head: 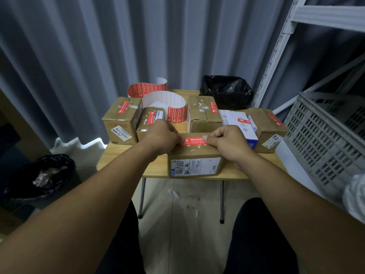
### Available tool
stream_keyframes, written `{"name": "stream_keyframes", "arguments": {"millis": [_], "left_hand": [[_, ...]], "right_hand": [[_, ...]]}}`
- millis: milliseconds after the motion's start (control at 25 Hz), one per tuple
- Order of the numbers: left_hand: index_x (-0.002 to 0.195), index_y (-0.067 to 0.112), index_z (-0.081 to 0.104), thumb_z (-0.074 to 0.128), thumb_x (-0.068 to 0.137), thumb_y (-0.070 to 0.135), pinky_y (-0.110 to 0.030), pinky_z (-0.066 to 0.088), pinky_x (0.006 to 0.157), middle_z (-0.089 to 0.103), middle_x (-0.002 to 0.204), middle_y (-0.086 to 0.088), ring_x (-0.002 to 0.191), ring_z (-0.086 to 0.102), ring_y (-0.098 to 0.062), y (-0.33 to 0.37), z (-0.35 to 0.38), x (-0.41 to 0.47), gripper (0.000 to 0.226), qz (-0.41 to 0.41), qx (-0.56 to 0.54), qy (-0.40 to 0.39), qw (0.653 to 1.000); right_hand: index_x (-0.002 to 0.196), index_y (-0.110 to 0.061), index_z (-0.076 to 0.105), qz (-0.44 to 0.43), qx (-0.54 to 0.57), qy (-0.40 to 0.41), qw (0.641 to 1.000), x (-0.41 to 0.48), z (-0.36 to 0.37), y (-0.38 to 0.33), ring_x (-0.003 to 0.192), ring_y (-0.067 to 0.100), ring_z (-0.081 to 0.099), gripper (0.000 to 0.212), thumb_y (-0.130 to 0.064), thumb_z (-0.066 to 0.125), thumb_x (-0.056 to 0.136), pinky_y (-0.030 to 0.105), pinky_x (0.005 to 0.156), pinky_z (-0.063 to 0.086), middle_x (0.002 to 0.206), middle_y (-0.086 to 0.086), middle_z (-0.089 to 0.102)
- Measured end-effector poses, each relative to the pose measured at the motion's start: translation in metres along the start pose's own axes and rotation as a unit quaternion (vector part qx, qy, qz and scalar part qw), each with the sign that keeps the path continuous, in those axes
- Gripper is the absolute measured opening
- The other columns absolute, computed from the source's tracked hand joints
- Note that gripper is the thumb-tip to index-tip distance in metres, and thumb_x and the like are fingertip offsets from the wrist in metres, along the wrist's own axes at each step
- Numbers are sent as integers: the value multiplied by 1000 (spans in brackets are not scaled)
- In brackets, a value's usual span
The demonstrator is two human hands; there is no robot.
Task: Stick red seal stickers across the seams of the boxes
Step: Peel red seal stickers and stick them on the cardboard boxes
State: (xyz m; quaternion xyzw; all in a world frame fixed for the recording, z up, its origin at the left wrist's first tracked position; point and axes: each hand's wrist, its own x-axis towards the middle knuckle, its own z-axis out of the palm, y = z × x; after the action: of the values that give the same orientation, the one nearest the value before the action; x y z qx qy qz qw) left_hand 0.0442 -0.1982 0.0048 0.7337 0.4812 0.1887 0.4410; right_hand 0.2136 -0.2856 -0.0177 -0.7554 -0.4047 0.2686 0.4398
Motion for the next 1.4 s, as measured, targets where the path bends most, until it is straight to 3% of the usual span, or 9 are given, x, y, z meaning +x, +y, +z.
{"name": "stream_keyframes", "arguments": {"millis": [320, 480, 720, 840, 1000, 1080, 1240, 1400], "left_hand": [[79, 17, 66, 73, 92, 22, -39, 58, 82, 68, 89, -4, 89, 66, -20, -3, 1, 3, 15, 4, 21, 16, 1000], [80, 15, 69, 72, 92, 24, -38, 57, 80, 68, 86, -2, 88, 66, -17, -6, 3, 2, 15, 17, 42, 32, 998], [84, 11, 73, 68, 95, 24, -28, 48, 60, 69, 83, -2, 82, 65, -13, -11, 10, -1, 18, 54, 83, 62, 993], [83, 12, 75, 67, 95, 24, -30, 53, 64, 70, 82, -2, 81, 66, -13, -13, 10, -3, 18, 65, 89, 72, 991], [84, 11, 75, 66, 95, 23, -36, 58, 69, 71, 81, -4, 80, 68, -17, -14, 12, -4, 19, 82, 93, 84, 989], [85, 12, 74, 66, 95, 24, -39, 59, 73, 71, 83, -4, 82, 68, -17, -15, 12, -5, 18, 82, 92, 86, 989], [85, 13, 74, 69, 94, 25, -39, 59, 78, 71, 85, -3, 85, 67, -17, -19, 12, -3, 16, 74, 74, 83, 991], [87, 12, 73, 68, 95, 25, -40, 60, 80, 72, 90, -3, 88, 67, -15, -18, 13, -4, 16, 73, 70, 76, 992]], "right_hand": [[86, -13, 71, -3, -4, 24, 1000, 1, 4, 2, 85, 16, 69, 16, -27, 76, 89, 33, 76, 57, 87, 1, 73], [82, -17, 69, -15, -22, 33, 999, 1, 6, 5, 87, 14, 67, 15, -29, 75, 89, 34, 77, 57, 88, -1, 71], [82, -17, 69, -48, -62, 70, 994, 1, 12, 13, 91, 15, 64, 17, -31, 75, 89, 32, 75, 52, 88, -3, 68], [78, -23, 64, -37, -101, 112, 988, -2, 19, 10, 100, 19, 58, 33, -52, 80, 75, 38, 84, 51, 97, -3, 64], [102, -22, 60, -3, -217, 129, 968, -14, 34, 3, 118, 26, 42, 69, -75, 75, 61, 44, 96, 46, 120, 2, 51], [103, -22, 59, 11, -211, 136, 968, -14, 35, 0, 120, 27, 41, 63, -68, 78, 65, 45, 98, 44, 122, 3, 50], [84, -27, 61, 31, -91, 132, 987, -7, 31, 3, 115, 24, 49, 29, -43, 83, 73, 43, 95, 49, 113, 1, 56], [74, -27, 61, 28, -11, 129, 991, -6, 25, 7, 105, 23, 60, 21, -22, 79, 81, 42, 86, 56, 99, -3, 65]]}}
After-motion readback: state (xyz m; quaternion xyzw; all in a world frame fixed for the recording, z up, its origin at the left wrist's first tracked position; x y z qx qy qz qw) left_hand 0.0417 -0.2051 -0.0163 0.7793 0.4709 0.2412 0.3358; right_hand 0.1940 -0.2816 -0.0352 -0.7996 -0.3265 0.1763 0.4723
